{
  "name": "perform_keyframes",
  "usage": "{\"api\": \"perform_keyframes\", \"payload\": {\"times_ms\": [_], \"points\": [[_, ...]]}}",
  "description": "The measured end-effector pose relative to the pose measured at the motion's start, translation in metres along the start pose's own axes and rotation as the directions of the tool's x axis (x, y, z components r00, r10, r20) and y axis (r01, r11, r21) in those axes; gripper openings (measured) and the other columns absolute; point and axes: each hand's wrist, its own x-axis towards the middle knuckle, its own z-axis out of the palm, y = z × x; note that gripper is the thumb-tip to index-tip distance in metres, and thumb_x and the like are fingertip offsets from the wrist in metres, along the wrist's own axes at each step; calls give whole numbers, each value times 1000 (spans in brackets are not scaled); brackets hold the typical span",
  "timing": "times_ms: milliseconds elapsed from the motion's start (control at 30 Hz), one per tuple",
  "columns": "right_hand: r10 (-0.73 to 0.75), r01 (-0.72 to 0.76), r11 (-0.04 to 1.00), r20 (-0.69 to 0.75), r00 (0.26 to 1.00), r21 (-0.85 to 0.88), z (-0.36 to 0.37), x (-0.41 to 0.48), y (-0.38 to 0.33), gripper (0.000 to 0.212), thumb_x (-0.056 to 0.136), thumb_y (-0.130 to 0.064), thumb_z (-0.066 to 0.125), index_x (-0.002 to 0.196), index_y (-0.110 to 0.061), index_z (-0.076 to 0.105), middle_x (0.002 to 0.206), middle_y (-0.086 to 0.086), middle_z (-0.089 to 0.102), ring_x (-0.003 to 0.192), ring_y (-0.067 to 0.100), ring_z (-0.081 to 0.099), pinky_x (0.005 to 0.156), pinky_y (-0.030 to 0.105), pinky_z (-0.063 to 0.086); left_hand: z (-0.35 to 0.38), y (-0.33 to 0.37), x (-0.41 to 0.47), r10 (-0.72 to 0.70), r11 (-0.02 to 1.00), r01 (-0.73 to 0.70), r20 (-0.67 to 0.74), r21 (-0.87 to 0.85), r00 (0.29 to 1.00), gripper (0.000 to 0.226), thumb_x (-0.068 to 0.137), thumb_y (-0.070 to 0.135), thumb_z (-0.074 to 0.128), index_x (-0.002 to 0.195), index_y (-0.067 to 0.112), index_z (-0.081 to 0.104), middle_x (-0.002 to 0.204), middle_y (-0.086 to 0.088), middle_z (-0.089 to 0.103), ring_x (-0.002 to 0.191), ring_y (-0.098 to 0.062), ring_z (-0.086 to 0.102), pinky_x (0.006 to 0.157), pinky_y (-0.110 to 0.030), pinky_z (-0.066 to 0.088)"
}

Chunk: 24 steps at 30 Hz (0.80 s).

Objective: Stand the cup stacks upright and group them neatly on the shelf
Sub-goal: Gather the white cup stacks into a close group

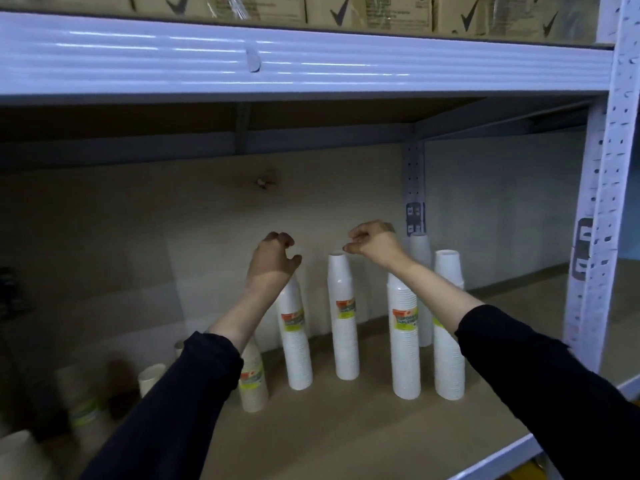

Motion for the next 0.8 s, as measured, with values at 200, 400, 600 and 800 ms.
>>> {"api": "perform_keyframes", "payload": {"times_ms": [200, 400, 600, 800], "points": [[75, -73, 994, 28, 997, -80, 34, 15, 0, 54, 81, -23, 68, 128, -1, 52, 134, 15, 55, 122, 28, 52, 101, 32, 41, 6, -15, 10, -159, 987, 159, 9, -22, 987, 52, 85, 25, 65, 128, -1, 50, 133, -18, 51, 120, -32, 52, 99, -35, 41], [166, -164, 980, 8, 986, -114, 50, 23, 11, 53, 82, -26, 68, 122, 7, 55, 129, 21, 57, 119, 34, 53, 92, 34, 45, 21, -29, 17, -287, 947, 299, 106, -117, 952, 60, 82, 31, 68, 126, -6, 50, 131, -21, 53, 121, -32, 51, 95, -33, 44], [205, -204, 978, 26, 978, -41, 58, 25, 21, 51, 78, -24, 71, 121, 3, 59, 126, 18, 60, 115, 31, 57, 81, 28, 44, 31, -37, 20, -307, 926, 322, 101, -197, 946, 47, 79, 27, 70, 47, 9, 41, 51, -3, 41, 70, -25, 49, 46, -24, 30], [189, -190, 982, 10, 982, 7, 55, 20, 11, 45, 72, -21, 77, 108, 4, 66, 116, 19, 67, 107, 30, 62, 78, 28, 47, 27, -36, 14, -267, 932, 280, 86, -232, 960, 31, 77, 26, 73, 89, -2, 70, 96, -18, 70, 88, -29, 61, 70, -24, 38]]}}
